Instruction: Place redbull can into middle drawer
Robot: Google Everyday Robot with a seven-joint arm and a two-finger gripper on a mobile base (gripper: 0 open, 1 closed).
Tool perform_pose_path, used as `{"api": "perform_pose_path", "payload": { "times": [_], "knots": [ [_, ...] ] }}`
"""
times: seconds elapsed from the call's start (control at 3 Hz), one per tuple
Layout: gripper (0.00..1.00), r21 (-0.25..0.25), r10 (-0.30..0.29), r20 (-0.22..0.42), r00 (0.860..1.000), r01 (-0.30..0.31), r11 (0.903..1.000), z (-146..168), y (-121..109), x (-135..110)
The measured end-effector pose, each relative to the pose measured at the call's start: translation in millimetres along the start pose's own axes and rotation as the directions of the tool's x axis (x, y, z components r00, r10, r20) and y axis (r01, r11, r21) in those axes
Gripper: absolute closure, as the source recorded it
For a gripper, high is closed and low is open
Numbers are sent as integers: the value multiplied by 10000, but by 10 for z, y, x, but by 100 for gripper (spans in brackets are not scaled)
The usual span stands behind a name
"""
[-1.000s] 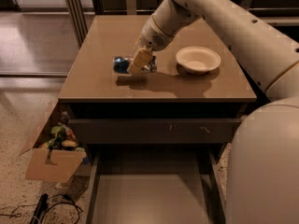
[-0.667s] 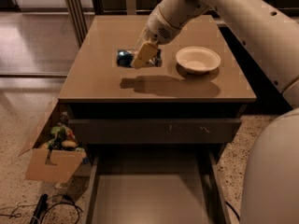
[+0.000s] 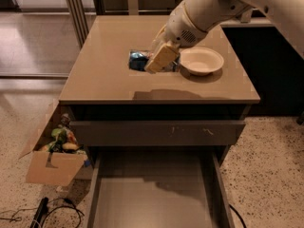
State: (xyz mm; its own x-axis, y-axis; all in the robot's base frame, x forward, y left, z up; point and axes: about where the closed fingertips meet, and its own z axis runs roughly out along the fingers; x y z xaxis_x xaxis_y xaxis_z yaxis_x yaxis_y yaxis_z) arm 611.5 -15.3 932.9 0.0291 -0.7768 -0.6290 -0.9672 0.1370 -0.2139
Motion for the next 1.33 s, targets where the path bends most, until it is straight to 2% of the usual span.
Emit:
{"api": "perform_pose_path", "payload": {
  "times": [0.33, 0.67, 1.0, 1.33],
  "knots": [
    [100, 227, 283, 147, 9995, -286, 9993, -184, 346, 159],
    [100, 530, 872, 186, 9960, -880, 9947, -210, 1092, 611],
    [100, 530, 871, 186, 9960, -880, 9947, -210, 1092, 611],
    [100, 226, 1152, 443, 9924, -1163, 9930, 18, 1305, 672]
  ]
}}
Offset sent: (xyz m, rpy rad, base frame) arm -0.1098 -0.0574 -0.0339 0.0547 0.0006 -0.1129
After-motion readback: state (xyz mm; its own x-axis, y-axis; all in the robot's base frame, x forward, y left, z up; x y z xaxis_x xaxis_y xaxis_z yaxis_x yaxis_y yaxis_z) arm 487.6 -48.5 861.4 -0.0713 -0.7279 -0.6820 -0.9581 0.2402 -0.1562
